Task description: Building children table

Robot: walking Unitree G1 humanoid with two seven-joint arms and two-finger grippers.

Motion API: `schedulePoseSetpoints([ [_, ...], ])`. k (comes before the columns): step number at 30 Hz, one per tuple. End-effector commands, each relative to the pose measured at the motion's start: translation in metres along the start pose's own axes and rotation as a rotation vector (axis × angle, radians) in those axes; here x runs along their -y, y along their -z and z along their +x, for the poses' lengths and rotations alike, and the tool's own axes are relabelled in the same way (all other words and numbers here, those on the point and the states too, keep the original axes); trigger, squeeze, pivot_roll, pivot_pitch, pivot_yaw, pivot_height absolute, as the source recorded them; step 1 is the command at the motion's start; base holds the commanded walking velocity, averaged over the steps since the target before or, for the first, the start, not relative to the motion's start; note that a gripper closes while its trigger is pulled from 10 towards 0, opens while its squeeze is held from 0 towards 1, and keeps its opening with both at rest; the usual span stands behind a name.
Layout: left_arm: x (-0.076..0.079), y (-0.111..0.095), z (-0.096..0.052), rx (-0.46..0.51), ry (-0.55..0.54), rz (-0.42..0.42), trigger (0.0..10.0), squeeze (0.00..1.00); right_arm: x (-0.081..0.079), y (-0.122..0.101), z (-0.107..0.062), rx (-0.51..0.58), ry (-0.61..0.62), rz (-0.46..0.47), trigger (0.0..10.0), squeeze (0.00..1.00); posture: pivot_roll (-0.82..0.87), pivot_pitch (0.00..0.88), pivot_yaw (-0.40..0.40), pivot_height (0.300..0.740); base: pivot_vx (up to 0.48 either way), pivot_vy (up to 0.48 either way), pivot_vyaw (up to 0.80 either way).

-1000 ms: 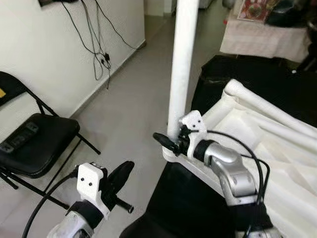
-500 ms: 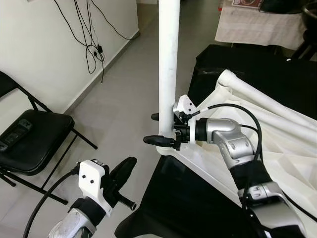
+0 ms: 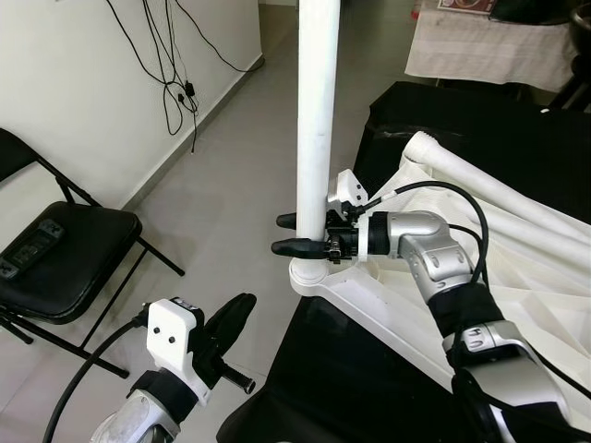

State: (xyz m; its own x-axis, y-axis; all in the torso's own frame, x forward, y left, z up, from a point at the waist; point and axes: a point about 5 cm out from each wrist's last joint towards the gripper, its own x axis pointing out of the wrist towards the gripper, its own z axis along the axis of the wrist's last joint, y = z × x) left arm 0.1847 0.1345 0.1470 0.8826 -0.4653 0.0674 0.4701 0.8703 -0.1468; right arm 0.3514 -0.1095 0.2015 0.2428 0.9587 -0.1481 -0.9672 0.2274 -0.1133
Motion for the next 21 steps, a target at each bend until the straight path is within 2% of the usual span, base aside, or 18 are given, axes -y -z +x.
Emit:
schedulePoseSetpoints([
  [1,0.001,0.002,-0.002,-0.016,-0.002,-0.006,10.0,0.0,-0.004,0.011,0.0,-0.001,0.032,0.047,0.0,0.0,-0.01,0.166,0.009,0.74,0.0,0.0,0.0],
  [3,0.001,0.002,-0.002,-0.016,-0.002,-0.006,10.0,0.0,-0.004,0.011,0.0,-0.001,0.032,0.047,0.0,0.0,-0.01,0.166,0.009,0.74,0.0,0.0,0.0],
  [4,0.0,0.002,-0.003,-0.016,-0.003,-0.005,10.0,0.0,-0.007,0.015,-0.002,0.001,0.135,0.061,0.0,0.0,-0.02,0.17,-0.003,0.74,0.0,0.0,0.0],
  [5,0.0,0.002,-0.003,-0.016,-0.003,-0.005,10.0,0.0,-0.007,0.015,-0.002,0.001,0.135,0.061,0.0,0.0,-0.02,0.17,-0.003,0.74,0.0,0.0,0.0],
  [6,-0.002,0.002,-0.003,-0.015,-0.005,-0.004,10.0,0.0,-0.011,0.023,0.0,0.0,0.336,0.143,0.0,0.0,-0.02,0.17,-0.003,0.74,0.0,0.0,0.0],
  [7,-0.004,0.001,-0.003,-0.015,-0.005,-0.001,10.0,0.0,-0.033,0.039,0.004,-0.076,0.601,0.175,0.0,0.0,-0.03,0.174,0.019,0.74,0.0,0.0,0.0],
  [8,-0.004,0.001,-0.003,-0.015,-0.005,-0.001,10.0,0.0,-0.033,0.039,0.004,-0.076,0.601,0.175,0.0,0.0,-0.03,0.174,0.019,0.74,0.0,0.0,0.0],
  [9,-0.006,0.0,-0.002,-0.015,-0.005,0.001,10.0,0.0,-0.05,0.046,-0.001,-0.128,0.816,0.194,0.0,0.0,-0.03,0.174,0.019,0.74,0.0,0.0,0.0],
  [10,-0.006,0.0,-0.002,-0.015,-0.005,0.001,10.0,0.0,-0.05,0.046,-0.001,-0.128,0.816,0.194,0.0,0.0,-0.03,0.174,0.019,0.74,0.0,0.0,0.0],
  [12,-0.007,0.001,-0.002,-0.017,-0.004,0.002,10.0,0.0,-0.056,0.047,-0.001,-0.156,0.89,0.169,0.0,0.0,-0.06,0.157,0.034,0.74,0.0,0.0,0.0],
  [13,-0.008,0.002,0.0,-0.019,0.0,0.001,10.0,0.0,-0.05,0.045,0.001,-0.165,0.911,0.148,0.0,0.0,-0.03,0.151,0.012,0.74,0.0,0.0,0.0],
  [15,-0.008,0.002,0.0,-0.019,0.0,0.001,10.0,0.0,-0.05,0.045,0.001,-0.165,0.911,0.148,0.0,0.0,-0.03,0.151,0.012,0.74,0.0,0.0,0.0],
  [16,-0.009,0.002,0.001,-0.017,-0.004,0.001,10.0,0.0,-0.039,0.042,0.007,-0.149,0.889,0.145,0.0,0.0,-0.03,0.144,0.007,0.74,0.0,0.0,0.0],
  [17,-0.009,0.002,0.001,-0.017,-0.004,0.001,10.0,0.0,-0.039,0.042,0.007,-0.149,0.889,0.145,0.0,0.0,-0.03,0.144,0.007,0.74,0.0,0.0,0.0],
  [18,-0.01,0.002,0.001,-0.011,-0.017,0.003,10.0,0.0,-0.031,0.037,0.012,-0.132,0.866,0.146,4.0,0.0,-0.03,0.144,0.006,0.74,0.0,0.0,0.0],
  [19,-0.01,0.002,0.001,-0.011,-0.017,0.003,10.0,0.0,-0.031,0.037,0.012,-0.132,0.866,0.146,4.0,0.0,-0.03,0.144,0.006,0.74,0.0,0.0,0.0],
  [20,-0.011,0.002,0.002,-0.005,-0.028,0.004,10.0,0.0,-0.026,0.031,0.018,-0.1,0.809,0.154,10.0,0.0,-0.03,0.141,0.007,0.74,0.0,0.0,0.0],
  [21,-0.011,0.001,0.001,-0.002,-0.036,0.005,10.0,0.0,-0.024,0.028,0.021,-0.078,0.767,0.157,10.0,0.0,-0.03,0.141,0.007,0.74,0.0,0.0,0.0],
])
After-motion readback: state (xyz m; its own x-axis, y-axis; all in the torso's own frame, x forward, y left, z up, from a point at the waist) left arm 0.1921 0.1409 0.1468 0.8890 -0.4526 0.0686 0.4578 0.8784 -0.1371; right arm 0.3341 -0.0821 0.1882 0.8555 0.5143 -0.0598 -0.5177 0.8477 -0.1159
